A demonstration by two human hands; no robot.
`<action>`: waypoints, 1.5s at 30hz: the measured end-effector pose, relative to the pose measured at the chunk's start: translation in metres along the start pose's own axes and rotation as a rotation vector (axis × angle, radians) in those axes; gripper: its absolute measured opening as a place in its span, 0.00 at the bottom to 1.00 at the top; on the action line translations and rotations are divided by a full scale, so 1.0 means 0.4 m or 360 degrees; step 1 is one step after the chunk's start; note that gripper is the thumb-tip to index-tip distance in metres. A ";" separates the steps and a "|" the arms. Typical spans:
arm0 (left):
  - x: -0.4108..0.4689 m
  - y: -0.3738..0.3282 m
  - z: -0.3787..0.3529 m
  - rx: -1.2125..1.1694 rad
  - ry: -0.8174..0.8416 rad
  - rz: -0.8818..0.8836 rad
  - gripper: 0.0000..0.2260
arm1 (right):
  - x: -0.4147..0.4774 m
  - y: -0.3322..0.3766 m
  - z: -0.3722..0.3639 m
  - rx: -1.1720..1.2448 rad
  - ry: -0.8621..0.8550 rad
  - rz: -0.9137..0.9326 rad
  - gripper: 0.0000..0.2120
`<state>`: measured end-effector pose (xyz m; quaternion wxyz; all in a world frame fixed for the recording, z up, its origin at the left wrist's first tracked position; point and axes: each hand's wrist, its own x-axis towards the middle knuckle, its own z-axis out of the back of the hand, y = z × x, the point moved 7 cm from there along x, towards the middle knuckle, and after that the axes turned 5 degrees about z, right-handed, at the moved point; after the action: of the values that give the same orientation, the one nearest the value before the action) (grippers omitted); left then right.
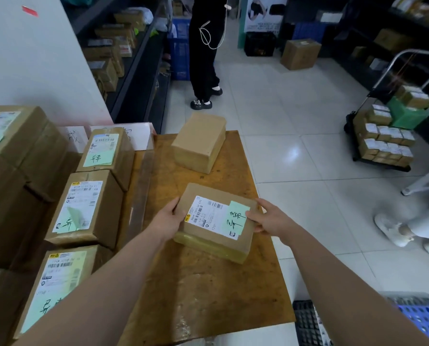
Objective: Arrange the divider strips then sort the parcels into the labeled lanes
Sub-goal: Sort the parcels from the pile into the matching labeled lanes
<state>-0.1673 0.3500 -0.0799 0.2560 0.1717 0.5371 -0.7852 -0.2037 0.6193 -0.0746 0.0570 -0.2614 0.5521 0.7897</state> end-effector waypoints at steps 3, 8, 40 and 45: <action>-0.028 0.020 0.015 0.0170 -0.0223 0.0079 0.33 | -0.031 -0.024 -0.009 -0.0080 -0.0147 -0.0047 0.19; -0.122 0.082 -0.032 -0.0174 -0.0057 0.0152 0.46 | -0.111 -0.056 -0.054 -0.0071 -0.0218 -0.0110 0.09; -0.274 -0.091 0.474 -0.0651 -0.0477 -0.0375 0.18 | -0.142 0.542 -0.421 0.0032 -0.0079 0.0748 0.28; -0.186 -0.103 0.625 -0.0565 -0.0431 -0.0366 0.17 | -0.041 0.626 -0.537 0.0036 -0.0053 0.0692 0.28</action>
<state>-0.1298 0.1453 0.0828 0.2608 -0.0449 0.6434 -0.7184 -0.2091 0.3326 0.0896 -0.1025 -0.1225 0.6034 0.7813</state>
